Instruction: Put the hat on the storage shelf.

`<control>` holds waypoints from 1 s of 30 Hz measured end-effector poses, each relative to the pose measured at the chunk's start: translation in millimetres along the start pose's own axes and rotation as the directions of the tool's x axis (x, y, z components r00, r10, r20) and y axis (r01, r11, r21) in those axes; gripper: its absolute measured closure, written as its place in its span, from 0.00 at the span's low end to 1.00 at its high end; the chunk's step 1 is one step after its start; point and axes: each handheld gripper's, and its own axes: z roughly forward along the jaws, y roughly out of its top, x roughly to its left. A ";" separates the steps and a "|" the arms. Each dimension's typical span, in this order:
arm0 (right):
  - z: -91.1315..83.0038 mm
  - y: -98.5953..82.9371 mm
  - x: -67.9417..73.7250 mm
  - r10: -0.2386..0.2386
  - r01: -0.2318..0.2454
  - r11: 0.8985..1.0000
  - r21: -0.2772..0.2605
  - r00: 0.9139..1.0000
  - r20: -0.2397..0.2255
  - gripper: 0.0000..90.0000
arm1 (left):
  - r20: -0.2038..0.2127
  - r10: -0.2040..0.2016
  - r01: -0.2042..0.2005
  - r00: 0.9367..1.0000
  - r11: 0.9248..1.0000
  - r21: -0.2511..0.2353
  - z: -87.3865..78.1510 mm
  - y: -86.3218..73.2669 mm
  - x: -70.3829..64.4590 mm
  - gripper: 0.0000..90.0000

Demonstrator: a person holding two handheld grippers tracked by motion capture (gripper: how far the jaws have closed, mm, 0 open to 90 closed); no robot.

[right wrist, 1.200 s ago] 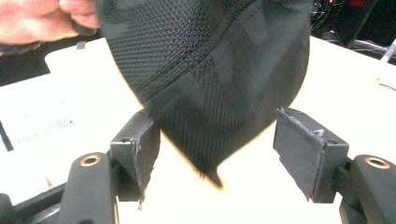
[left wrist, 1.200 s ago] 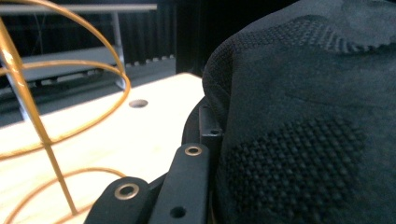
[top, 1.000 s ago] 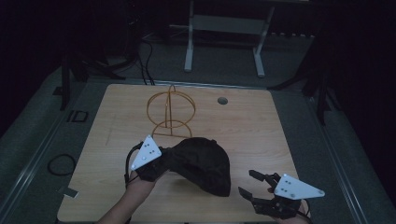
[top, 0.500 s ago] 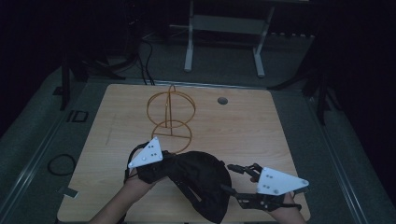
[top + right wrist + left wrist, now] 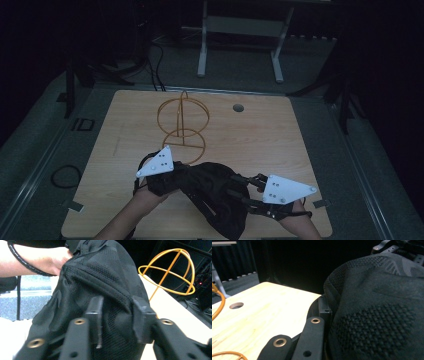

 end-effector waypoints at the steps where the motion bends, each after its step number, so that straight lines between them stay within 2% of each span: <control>1: 0.2 -0.3 -0.3 0.004 -0.004 1.000 -0.002 1.000 -0.006 0.80 | 0.003 -0.001 0.001 1.000 1.000 0.002 0.7 0.3 -0.3 1.00; 6: 2.1 -3.2 -0.3 -0.002 0.002 1.000 0.006 1.000 -0.015 0.96 | 0.001 -0.014 0.013 1.000 1.000 0.004 2.6 0.5 2.1 1.00; 11: 1.7 -5.0 -1.4 0.011 -0.011 1.000 0.003 1.000 -0.015 0.98 | -0.035 -0.005 0.006 0.999 1.000 0.022 4.7 -0.4 3.2 1.00; 12: 0.9 -4.6 -1.7 0.015 -0.015 1.000 -0.003 1.000 -0.018 0.98 | -0.031 -0.006 0.006 1.000 1.000 0.030 5.4 -0.5 3.9 1.00; 16: -3.1 -3.0 -3.5 0.040 -0.041 0.999 -0.031 0.999 -0.035 0.98 | -0.079 0.011 -0.007 0.997 0.999 0.043 7.4 -2.5 4.6 0.99; 17: -4.2 -2.8 -4.5 0.046 -0.047 0.998 -0.039 0.998 -0.035 0.98 | -0.106 0.018 -0.013 0.994 0.999 0.049 7.8 -3.0 4.3 0.95; 19: -6.1 -2.1 -6.0 0.055 -0.056 0.997 -0.047 0.998 -0.027 0.98 | -0.120 0.023 -0.019 0.993 0.999 0.036 7.3 -5.1 4.5 0.89; 21: -7.3 -1.3 -6.5 0.055 -0.056 0.997 -0.053 0.998 -0.023 0.98 | -0.130 0.021 -0.016 0.991 0.999 0.040 7.0 -6.4 3.8 0.88; 22: -7.4 -0.8 -6.4 0.054 -0.055 0.997 -0.051 0.998 -0.025 0.98 | -0.146 0.026 -0.021 0.989 0.999 0.042 6.3 -6.9 3.5 0.82; 24: -7.6 -0.3 -6.7 0.055 -0.057 0.997 -0.059 0.998 -0.032 0.98 | -0.146 0.011 -0.006 0.989 0.999 0.033 4.4 -6.9 4.9 0.78; 29: -9.5 1.1 -6.6 0.059 -0.062 0.996 -0.072 0.998 -0.035 0.98 | -0.161 -0.012 0.014 0.987 1.000 0.011 -2.5 -4.5 7.1 0.58; 30: -11.3 0.8 -7.8 0.065 -0.068 0.994 -0.080 0.997 -0.036 0.98 | -0.182 -0.016 0.018 0.983 1.000 0.009 -4.6 -4.3 7.6 0.51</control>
